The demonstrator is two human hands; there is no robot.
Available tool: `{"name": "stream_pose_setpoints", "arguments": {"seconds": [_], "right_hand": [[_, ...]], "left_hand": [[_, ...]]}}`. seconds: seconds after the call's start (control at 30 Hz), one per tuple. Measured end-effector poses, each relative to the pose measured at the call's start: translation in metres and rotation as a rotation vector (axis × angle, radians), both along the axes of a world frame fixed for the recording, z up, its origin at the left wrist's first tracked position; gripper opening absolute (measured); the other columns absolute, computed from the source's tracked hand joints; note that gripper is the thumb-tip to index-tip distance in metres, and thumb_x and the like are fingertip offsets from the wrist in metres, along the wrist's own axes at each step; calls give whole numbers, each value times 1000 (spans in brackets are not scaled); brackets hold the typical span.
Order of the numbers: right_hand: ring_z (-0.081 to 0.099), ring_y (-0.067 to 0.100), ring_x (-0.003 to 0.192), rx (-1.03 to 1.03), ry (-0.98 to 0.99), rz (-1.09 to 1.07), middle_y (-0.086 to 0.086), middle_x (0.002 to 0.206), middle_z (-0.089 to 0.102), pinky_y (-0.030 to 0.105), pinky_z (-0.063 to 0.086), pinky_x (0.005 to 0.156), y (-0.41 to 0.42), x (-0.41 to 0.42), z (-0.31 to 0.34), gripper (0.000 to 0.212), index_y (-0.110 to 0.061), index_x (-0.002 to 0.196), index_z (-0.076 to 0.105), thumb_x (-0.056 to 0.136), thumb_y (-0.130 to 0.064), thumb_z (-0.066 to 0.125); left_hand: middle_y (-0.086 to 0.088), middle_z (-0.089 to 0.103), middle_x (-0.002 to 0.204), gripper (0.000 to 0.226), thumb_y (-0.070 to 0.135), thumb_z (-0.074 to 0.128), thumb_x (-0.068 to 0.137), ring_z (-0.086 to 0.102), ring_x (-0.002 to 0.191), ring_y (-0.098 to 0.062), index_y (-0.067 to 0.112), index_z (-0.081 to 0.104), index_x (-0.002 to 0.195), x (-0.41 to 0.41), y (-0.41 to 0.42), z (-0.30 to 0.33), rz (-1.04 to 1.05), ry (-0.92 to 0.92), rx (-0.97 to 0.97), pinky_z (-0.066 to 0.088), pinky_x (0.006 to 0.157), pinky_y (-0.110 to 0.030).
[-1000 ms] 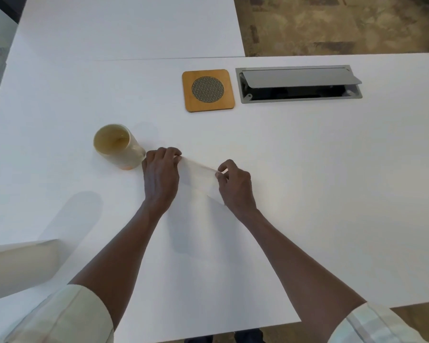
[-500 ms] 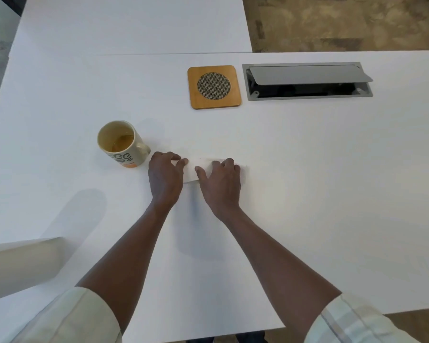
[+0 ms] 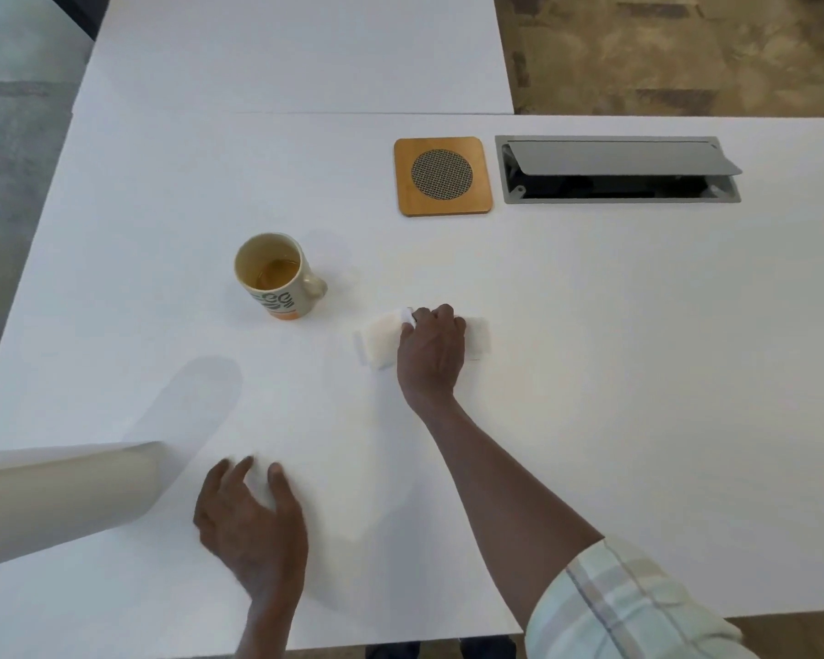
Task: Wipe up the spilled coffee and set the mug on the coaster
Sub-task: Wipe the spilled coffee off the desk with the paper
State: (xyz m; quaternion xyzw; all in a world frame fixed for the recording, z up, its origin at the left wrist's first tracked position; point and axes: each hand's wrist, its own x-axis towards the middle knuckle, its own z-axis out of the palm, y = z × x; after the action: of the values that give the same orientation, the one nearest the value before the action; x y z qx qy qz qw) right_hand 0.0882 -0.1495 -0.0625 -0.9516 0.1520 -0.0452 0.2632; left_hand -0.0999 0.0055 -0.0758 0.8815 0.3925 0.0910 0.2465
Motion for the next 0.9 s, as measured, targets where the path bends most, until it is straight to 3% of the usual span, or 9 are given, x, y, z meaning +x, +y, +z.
{"name": "stream_pose_setpoints", "arguments": {"seconds": [0.13,0.23,0.37,0.5,0.6,0.7,0.9], "right_hand": [[51,29,90,-55,-74,35,9,89,58,39,52,70,1,-1,-8,12,-7,94,71,84,-4,65],[48,29,111,-54,-71,63,13,109,55,39,57,70,6,-9,-11,19,-3,106,67,89,-4,59],[36,37,135,-43,-47,65,25,139,43,39,46,98,13,-20,-12,37,-3,120,59,92,-27,62],[30,35,141,89,-43,25,26,144,42,37,28,114,15,-18,-10,47,3,125,51,89,-22,68],[35,38,135,113,-7,-50,27,146,38,37,31,110,17,-13,-7,58,7,127,46,83,-19,74],[37,37,124,58,80,-145,25,149,31,39,39,100,18,-8,-2,62,4,123,49,80,-30,77],[46,29,108,-90,99,-153,10,123,51,32,38,88,13,-5,3,63,-3,116,55,75,-44,77]], "left_hand": [[-14,43,146,54,42,52,90,35,140,-37,7,48,131,-19,7,-7,-32,31,62,27,114,-53],[-15,44,145,55,43,52,89,37,137,-39,6,49,130,-17,7,-9,-18,24,68,28,114,-52],[-15,46,144,54,42,55,88,39,136,-39,7,49,129,-18,8,-9,-14,7,78,30,113,-51],[-16,46,143,54,41,56,88,39,136,-39,6,50,128,-17,8,-9,-8,-21,84,30,112,-50],[-16,46,143,54,41,57,87,39,135,-39,6,50,128,-17,8,-9,-5,-26,86,31,111,-50],[-15,46,144,55,42,57,87,39,135,-38,6,50,128,-17,8,-9,3,-16,72,31,112,-51],[-15,47,142,53,41,59,87,41,134,-38,6,51,126,-17,9,-11,-9,-20,99,32,111,-49]]}}
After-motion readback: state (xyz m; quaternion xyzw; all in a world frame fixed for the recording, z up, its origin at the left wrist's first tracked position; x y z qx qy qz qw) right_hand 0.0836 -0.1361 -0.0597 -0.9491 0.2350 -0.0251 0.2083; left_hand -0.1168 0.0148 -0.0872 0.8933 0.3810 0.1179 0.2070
